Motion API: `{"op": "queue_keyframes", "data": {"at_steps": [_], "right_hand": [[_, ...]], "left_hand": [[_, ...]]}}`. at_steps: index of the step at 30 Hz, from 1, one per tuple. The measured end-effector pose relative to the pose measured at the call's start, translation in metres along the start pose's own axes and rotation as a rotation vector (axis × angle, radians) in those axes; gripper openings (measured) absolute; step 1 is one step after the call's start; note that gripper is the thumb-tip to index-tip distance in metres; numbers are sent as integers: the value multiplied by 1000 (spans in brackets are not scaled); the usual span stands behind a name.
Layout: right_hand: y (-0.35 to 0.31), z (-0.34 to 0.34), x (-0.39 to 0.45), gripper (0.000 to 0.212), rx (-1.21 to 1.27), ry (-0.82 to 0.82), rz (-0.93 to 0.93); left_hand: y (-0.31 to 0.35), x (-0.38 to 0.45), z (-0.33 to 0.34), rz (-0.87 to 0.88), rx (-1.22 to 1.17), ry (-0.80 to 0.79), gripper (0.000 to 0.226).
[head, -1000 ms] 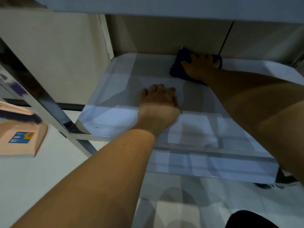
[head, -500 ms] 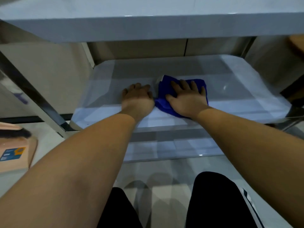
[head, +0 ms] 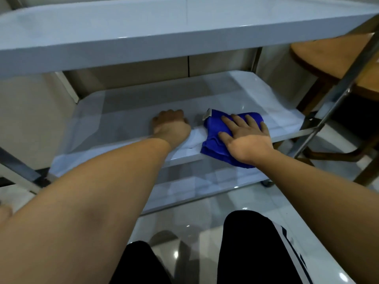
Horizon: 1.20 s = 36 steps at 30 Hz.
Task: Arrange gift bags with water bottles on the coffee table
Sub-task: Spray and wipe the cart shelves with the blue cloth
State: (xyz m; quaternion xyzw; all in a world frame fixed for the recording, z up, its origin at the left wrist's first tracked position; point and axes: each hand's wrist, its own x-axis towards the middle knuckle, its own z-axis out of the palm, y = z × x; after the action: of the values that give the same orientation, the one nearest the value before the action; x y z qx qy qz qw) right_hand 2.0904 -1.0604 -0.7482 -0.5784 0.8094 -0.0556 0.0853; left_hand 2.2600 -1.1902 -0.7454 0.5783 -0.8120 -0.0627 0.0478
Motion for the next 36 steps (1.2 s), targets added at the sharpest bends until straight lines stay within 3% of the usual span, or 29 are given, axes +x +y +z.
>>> {"op": "queue_keyframes", "data": {"at_steps": [3,10,25,36], "right_hand": [[11,-3,14,63,-17,-9,42],[7,-1,64,70,-45,10,-10],[-18,-12,277,82,-82,-1,-52],[-19,-12,283,83,-42,25,-62]], "left_hand": [[28,8,9,99,-28,23,37],[45,47,22,96,-78,91,25],[46,50,37,74,-41,212,39],[46,51,38,71,-47,231,39]]}}
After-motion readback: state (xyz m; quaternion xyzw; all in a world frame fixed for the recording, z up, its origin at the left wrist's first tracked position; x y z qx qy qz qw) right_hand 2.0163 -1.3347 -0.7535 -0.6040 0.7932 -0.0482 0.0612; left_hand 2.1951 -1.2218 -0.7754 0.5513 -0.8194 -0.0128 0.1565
